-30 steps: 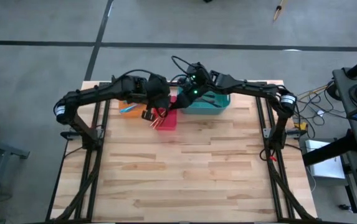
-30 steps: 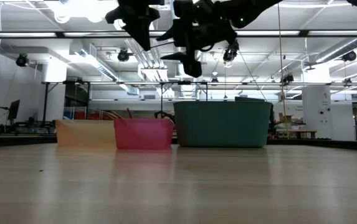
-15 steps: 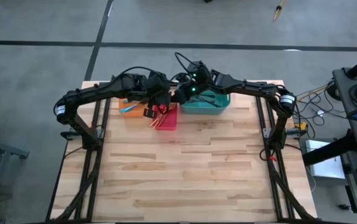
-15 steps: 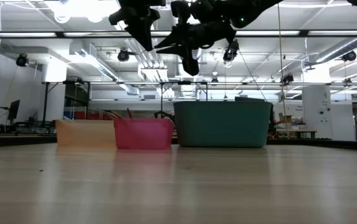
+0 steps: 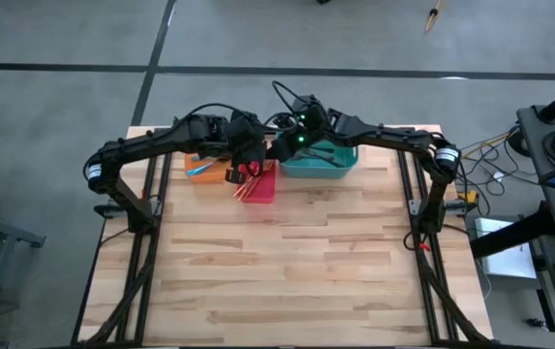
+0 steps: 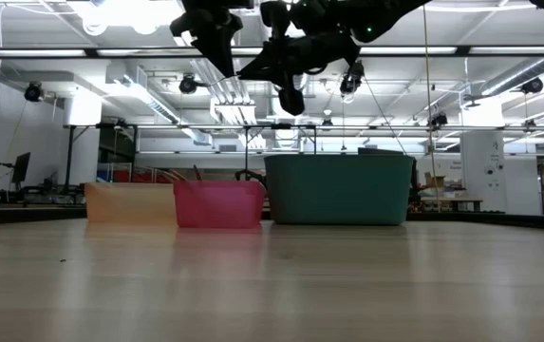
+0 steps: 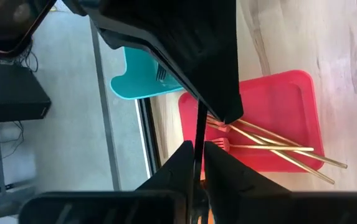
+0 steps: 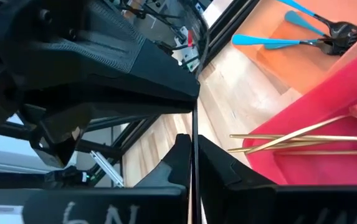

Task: Sort silverware by color (type)
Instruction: Put the black fork into the green bin

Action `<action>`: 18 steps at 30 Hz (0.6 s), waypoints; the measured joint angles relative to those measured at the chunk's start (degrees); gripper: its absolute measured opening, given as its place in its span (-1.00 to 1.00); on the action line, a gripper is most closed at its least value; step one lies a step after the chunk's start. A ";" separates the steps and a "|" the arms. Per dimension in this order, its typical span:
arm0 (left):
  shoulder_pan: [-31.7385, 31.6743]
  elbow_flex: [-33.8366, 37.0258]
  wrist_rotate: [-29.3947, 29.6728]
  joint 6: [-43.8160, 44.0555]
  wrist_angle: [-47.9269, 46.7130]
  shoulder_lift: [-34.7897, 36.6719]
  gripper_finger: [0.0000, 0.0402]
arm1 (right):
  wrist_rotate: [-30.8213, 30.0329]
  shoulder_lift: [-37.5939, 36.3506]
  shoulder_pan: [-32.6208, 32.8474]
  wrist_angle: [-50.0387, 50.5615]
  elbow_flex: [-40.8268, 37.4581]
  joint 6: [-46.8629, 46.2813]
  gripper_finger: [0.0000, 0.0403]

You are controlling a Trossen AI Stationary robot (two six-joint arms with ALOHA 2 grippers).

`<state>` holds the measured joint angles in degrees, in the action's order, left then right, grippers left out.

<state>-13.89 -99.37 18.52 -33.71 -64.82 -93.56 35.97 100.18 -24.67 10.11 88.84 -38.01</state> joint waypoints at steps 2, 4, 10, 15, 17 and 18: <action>-0.04 0.00 -0.04 0.38 0.03 0.00 -0.86 | 0.27 0.00 -0.27 0.07 0.00 -1.16 -0.96; -0.40 0.00 -1.01 0.63 0.37 0.03 -0.81 | 1.26 0.00 -0.78 0.17 0.00 -1.87 -0.96; -4.44 -0.14 -9.83 1.89 3.01 2.43 -0.61 | 3.23 0.00 -3.26 1.39 0.00 -4.34 -0.96; -8.80 -0.15 -10.10 1.40 5.76 4.59 -0.44 | 3.48 0.00 -5.12 4.26 -0.02 -4.36 -0.96; -10.67 -0.15 -10.38 1.35 6.66 5.90 -0.38 | 3.53 0.00 -5.87 4.77 0.00 -4.34 -0.96; -11.64 -0.15 -11.06 1.32 6.92 6.61 -0.36 | 3.62 0.00 -6.26 4.90 -0.01 -4.33 -0.96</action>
<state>-25.53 -99.53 7.46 -32.39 -57.91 -86.95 39.59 100.18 -30.92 15.00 88.83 -42.34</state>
